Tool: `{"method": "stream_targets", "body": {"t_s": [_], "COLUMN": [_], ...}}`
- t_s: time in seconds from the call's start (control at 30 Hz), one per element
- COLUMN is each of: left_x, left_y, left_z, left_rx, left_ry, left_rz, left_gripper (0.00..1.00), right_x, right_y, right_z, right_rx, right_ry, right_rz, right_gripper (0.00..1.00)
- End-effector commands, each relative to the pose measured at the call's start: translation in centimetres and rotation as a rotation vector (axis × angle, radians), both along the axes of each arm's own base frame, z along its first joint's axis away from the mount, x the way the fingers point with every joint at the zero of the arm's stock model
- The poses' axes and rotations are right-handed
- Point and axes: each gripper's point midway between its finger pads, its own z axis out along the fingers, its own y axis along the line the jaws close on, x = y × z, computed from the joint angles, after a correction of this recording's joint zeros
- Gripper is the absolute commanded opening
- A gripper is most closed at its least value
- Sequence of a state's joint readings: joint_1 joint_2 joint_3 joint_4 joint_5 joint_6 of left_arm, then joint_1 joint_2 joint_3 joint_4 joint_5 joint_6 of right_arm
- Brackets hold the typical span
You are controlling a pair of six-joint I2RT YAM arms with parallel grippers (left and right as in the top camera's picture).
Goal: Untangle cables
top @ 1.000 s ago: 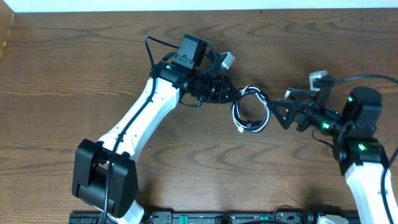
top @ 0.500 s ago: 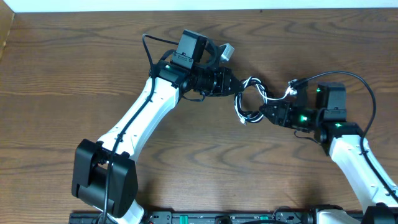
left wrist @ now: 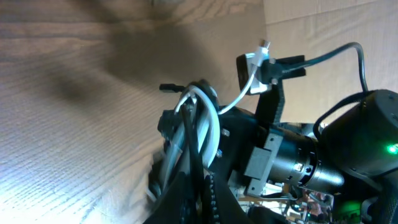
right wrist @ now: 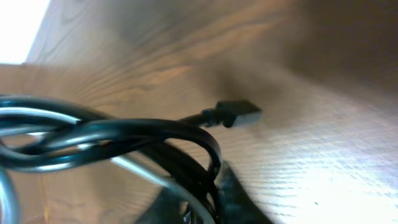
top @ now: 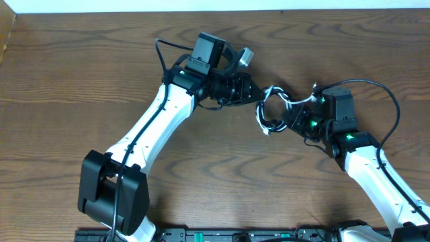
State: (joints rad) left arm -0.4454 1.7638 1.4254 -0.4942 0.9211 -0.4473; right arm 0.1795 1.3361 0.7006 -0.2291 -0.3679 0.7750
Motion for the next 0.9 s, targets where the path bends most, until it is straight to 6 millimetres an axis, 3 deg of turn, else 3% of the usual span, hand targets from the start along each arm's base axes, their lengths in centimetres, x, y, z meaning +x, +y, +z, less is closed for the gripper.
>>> {"method": "stream_targets", "body": {"t_s": [0.0,0.17,0.3,0.4,0.5,0.57,0.73,0.87], "left_x": [0.0,0.8,0.4,0.0,-1.0,-1.7,-2.8,-2.1], "left_y": [0.6,4.3,5.2,4.6,3.5,2.7,1.0,-0.5], "left_z": [-0.2,-4.2,-5.2,-5.1,-5.1,-5.3,-6.2,-5.6], "left_rx": [0.015,0.277,0.345,0.337,0.322,0.324,0.330,0.289], "left_ry": [-0.029,-0.024,-0.041,-0.043,-0.031,-0.012,0.029,-0.035], "left_rz": [-0.018,0.085,0.065,0.046,0.014,0.005,-0.015,-0.021], "left_gripper": [0.07,0.08,0.07,0.09,0.38,0.49,0.52,0.52], "right_x": [-0.1,-1.4,-1.8,-2.4,-2.6,-2.5,-2.5,-3.1], "right_y": [-2.7,-4.2,-3.3,-2.7,-2.5,-2.5,-2.5,-2.6], "right_z": [-1.4,-2.2,-1.7,-1.9,-2.0,-2.0,-2.0,-2.3], "right_rx": [-0.111,-0.163,-0.149,-0.151,-0.143,-0.130,-0.124,-0.127], "right_ry": [0.038,0.078,0.043,0.057,0.071,0.080,0.084,0.111], "right_rz": [-0.080,-0.043,0.065,0.101,0.092,0.072,0.063,0.065], "right_gripper": [0.01,0.01,0.01,0.01,0.01,0.01,0.01,0.01]}}
